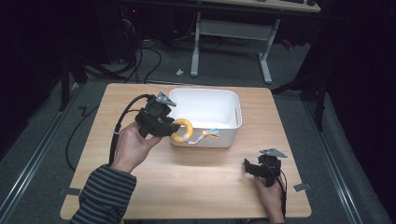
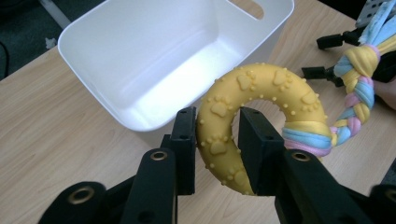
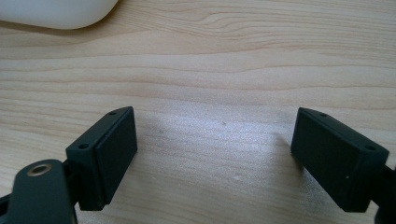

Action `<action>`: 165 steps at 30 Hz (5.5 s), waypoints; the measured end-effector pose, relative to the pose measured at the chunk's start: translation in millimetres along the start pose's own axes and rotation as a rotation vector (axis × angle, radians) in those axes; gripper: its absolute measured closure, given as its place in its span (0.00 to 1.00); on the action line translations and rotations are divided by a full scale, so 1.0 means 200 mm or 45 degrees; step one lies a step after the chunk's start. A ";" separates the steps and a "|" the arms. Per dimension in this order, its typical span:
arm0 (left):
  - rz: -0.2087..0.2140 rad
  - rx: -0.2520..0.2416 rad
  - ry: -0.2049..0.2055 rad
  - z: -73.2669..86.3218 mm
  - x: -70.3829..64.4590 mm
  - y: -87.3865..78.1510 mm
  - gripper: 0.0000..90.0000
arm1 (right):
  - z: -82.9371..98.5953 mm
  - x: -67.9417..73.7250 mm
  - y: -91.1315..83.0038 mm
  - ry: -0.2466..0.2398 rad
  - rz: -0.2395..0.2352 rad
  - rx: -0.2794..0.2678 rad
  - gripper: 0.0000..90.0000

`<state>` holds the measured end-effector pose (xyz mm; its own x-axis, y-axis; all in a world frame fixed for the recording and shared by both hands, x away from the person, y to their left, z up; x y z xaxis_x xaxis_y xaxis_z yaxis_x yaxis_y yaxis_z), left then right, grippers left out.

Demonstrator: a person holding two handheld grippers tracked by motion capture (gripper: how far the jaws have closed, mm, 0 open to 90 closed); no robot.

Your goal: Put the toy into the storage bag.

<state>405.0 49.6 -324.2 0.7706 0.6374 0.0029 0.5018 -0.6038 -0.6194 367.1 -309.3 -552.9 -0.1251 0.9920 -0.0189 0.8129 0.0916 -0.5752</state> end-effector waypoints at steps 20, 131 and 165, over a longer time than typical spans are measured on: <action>-0.022 -0.009 -0.050 -0.13 0.12 0.10 0.76 | 0.00 0.00 0.00 0.000 0.000 0.000 0.16; -0.113 0.094 -0.162 -0.02 0.24 0.45 0.45 | 0.00 0.00 0.00 0.000 -0.002 -0.002 0.17; -0.245 -0.124 -0.250 0.25 0.33 0.01 0.44 | 0.00 0.00 0.00 0.001 -0.002 -0.001 0.17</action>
<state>437.3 115.0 -364.8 0.5716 0.8193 -0.0453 0.6740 -0.5002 -0.5437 366.6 -309.1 -552.9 -0.1257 0.9919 -0.0172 0.8134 0.0931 -0.5742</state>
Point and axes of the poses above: each handheld gripper's, and its own axes: y roughly forward along the jaws, z roughly out of its underside, x roughly to its left, the point moved 3 cm from there along y, roughly forward along the jaws, and after that the axes turned 10 degrees about -x, right-handed, at the moved point
